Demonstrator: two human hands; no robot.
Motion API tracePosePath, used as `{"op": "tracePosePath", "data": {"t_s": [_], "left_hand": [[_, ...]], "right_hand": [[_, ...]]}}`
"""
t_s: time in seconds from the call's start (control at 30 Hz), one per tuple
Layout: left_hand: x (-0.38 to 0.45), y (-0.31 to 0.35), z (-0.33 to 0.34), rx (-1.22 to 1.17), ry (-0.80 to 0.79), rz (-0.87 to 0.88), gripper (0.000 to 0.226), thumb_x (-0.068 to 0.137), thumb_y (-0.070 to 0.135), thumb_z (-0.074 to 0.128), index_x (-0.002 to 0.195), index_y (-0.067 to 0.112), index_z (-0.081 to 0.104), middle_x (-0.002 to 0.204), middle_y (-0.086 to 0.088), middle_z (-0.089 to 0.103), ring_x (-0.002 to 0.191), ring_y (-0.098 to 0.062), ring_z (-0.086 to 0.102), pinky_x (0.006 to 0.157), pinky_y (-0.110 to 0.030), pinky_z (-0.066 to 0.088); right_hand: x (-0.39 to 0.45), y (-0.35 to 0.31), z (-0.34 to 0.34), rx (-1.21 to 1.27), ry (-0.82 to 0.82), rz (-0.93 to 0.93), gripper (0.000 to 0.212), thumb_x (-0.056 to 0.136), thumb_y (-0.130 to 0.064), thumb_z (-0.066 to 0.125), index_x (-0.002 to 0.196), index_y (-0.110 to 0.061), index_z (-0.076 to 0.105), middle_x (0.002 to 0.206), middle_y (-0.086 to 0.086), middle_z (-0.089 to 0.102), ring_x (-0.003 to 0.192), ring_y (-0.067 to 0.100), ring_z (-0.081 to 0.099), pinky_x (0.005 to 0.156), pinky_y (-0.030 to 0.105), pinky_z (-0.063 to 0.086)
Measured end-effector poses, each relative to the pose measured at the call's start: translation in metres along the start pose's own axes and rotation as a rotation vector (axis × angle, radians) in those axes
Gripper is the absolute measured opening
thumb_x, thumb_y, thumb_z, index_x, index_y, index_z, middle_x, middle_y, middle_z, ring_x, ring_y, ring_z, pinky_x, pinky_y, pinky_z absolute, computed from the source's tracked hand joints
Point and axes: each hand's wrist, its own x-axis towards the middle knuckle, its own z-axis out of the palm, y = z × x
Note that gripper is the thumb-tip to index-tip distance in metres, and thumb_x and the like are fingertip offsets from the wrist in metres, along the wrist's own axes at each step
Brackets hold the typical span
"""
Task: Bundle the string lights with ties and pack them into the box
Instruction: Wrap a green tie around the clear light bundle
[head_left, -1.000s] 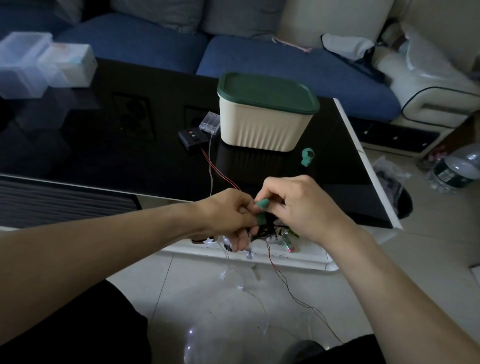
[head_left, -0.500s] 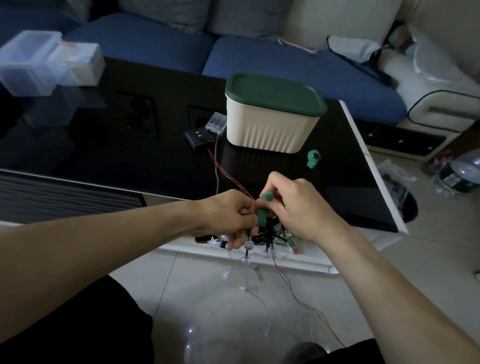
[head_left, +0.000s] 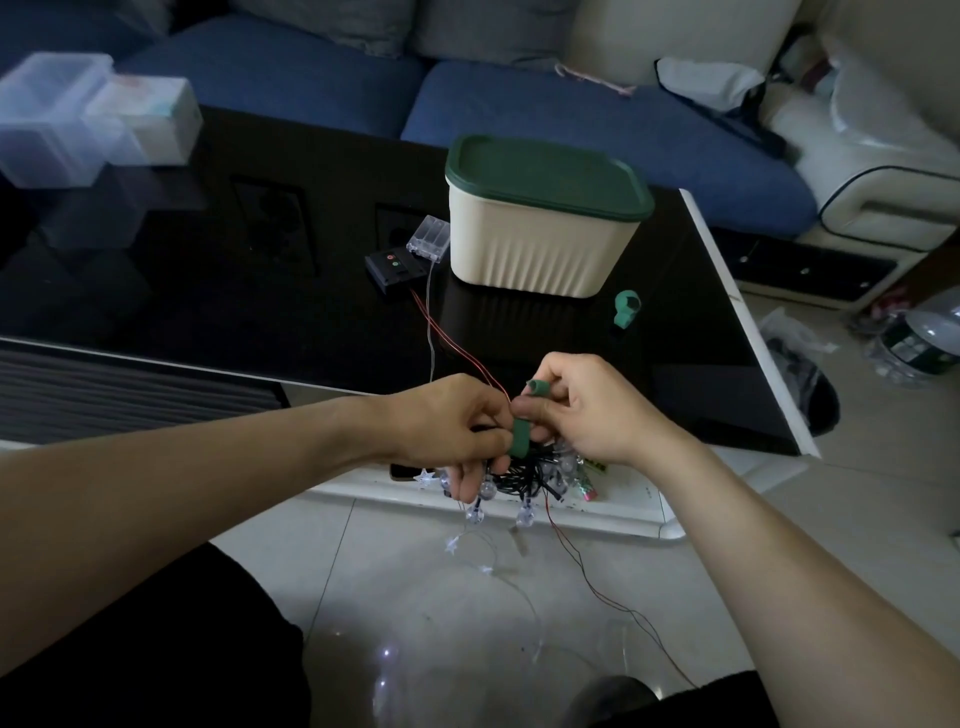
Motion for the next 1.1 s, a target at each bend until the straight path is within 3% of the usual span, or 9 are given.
{"op": "tracePosePath", "data": {"t_s": [0.13,0.23,0.5,0.57,0.63,0.67,0.73,0.9,1.1], "left_hand": [[0.0,-0.001,0.003,-0.081,0.056,-0.032,0.003,0.099,0.001,0.051,0.101,0.001,0.054,0.084,-0.014,0.069,0.048,-0.016,0.064,0.049,-0.023,0.051],[0.003,-0.002,0.005,-0.154,0.114,-0.033,0.017,0.097,-0.002,0.053,0.105,0.006,0.041,0.079,-0.016,0.068,0.046,-0.021,0.062,0.047,-0.027,0.052],[-0.001,0.01,0.0,-0.047,0.103,0.131,0.022,0.099,0.0,0.05,0.112,0.009,0.036,0.08,-0.017,0.067,0.052,-0.028,0.065,0.054,-0.036,0.057],[-0.004,0.013,-0.001,-0.025,0.096,0.155,0.019,0.099,0.0,0.049,0.113,0.01,0.04,0.082,-0.019,0.068,0.052,-0.028,0.066,0.055,-0.036,0.058],[-0.005,0.014,-0.001,-0.003,0.088,0.162,0.017,0.099,0.001,0.049,0.112,0.011,0.044,0.082,-0.017,0.068,0.054,-0.029,0.068,0.058,-0.037,0.059],[-0.005,0.013,0.0,0.006,0.089,0.162,0.016,0.099,0.001,0.049,0.112,0.011,0.047,0.081,-0.015,0.068,0.055,-0.029,0.068,0.058,-0.036,0.059],[-0.005,0.011,0.001,0.035,0.106,0.165,0.016,0.1,0.002,0.049,0.112,0.011,0.051,0.081,-0.013,0.069,0.057,-0.029,0.07,0.057,-0.033,0.058],[-0.004,0.009,-0.001,0.15,0.167,0.197,0.016,0.1,0.007,0.051,0.115,0.012,0.056,0.086,-0.008,0.073,0.064,-0.022,0.074,0.062,-0.03,0.06],[-0.002,0.009,-0.004,0.334,0.152,0.197,0.019,0.094,0.021,0.066,0.108,0.017,0.055,0.07,-0.006,0.074,0.062,-0.011,0.073,0.061,-0.023,0.056]], "right_hand": [[0.004,0.005,0.001,-0.029,-0.06,0.042,0.016,0.092,-0.029,0.071,0.088,-0.02,0.058,0.068,-0.006,0.072,0.066,0.001,0.069,0.067,0.024,0.049],[0.005,0.009,0.001,-0.062,-0.096,0.073,0.017,0.095,-0.034,0.065,0.089,-0.023,0.055,0.069,-0.007,0.067,0.061,0.002,0.059,0.064,0.026,0.044],[0.007,0.009,-0.01,0.053,-0.129,0.108,0.022,0.096,-0.032,0.064,0.081,-0.019,0.056,0.061,-0.004,0.045,0.057,0.01,0.036,0.06,0.033,0.031],[0.008,0.007,-0.012,0.087,-0.163,0.137,0.022,0.095,-0.033,0.065,0.085,-0.015,0.061,0.067,0.006,0.054,0.063,0.015,0.043,0.064,0.039,0.037],[0.01,0.009,-0.012,0.096,-0.177,0.174,0.026,0.092,-0.034,0.069,0.092,-0.009,0.067,0.088,0.025,0.07,0.079,0.022,0.055,0.082,0.054,0.05],[0.011,0.011,-0.012,0.09,-0.167,0.193,0.025,0.091,-0.033,0.071,0.095,-0.008,0.07,0.1,0.028,0.07,0.085,0.023,0.058,0.093,0.058,0.049],[0.013,0.014,-0.01,0.087,-0.157,0.21,0.019,0.092,-0.024,0.072,0.096,-0.006,0.072,0.107,0.029,0.069,0.089,0.025,0.059,0.1,0.059,0.047],[0.016,0.016,-0.009,0.165,-0.143,0.243,0.018,0.079,-0.031,0.077,0.086,-0.015,0.077,0.107,0.035,0.066,0.09,0.028,0.056,0.081,0.049,0.044],[0.012,0.008,-0.005,0.159,-0.14,0.229,0.016,0.086,-0.034,0.077,0.081,-0.019,0.076,0.101,0.025,0.072,0.085,0.026,0.06,0.081,0.045,0.049]]}}
